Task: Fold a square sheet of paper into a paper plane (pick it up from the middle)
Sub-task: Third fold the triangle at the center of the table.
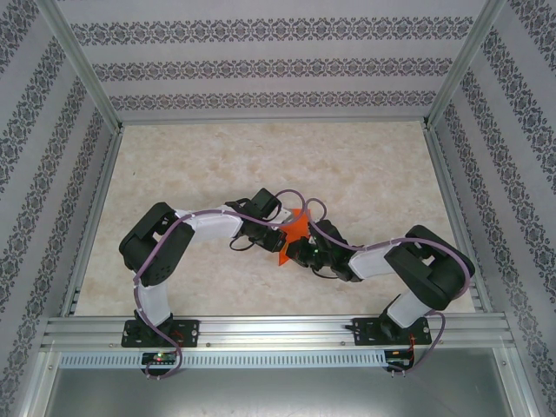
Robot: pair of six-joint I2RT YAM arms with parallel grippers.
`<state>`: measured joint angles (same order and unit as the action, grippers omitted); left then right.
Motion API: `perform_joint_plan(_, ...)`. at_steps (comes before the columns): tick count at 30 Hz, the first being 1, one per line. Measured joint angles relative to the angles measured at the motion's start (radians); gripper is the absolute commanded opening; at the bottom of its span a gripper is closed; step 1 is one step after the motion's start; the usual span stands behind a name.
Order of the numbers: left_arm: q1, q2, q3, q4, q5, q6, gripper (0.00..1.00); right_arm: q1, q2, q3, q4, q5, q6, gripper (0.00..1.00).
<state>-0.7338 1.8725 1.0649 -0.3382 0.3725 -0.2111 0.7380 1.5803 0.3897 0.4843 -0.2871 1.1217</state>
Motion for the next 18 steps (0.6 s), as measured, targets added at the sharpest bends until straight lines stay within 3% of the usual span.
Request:
perform_joint_plan(8, 0.001, 0.0, -0.005, 0.007, 0.008, -0.004, 0.0, 0.053, -0.09, 0.0, -0.044, 0.033, 0.003, 0.08)
perform_joint_plan(18, 0.001, -0.002, -0.007, 0.009, 0.01, -0.004, 0.0, 0.079, -0.005, 0.0, -0.014, 0.043, 0.014, 0.07)
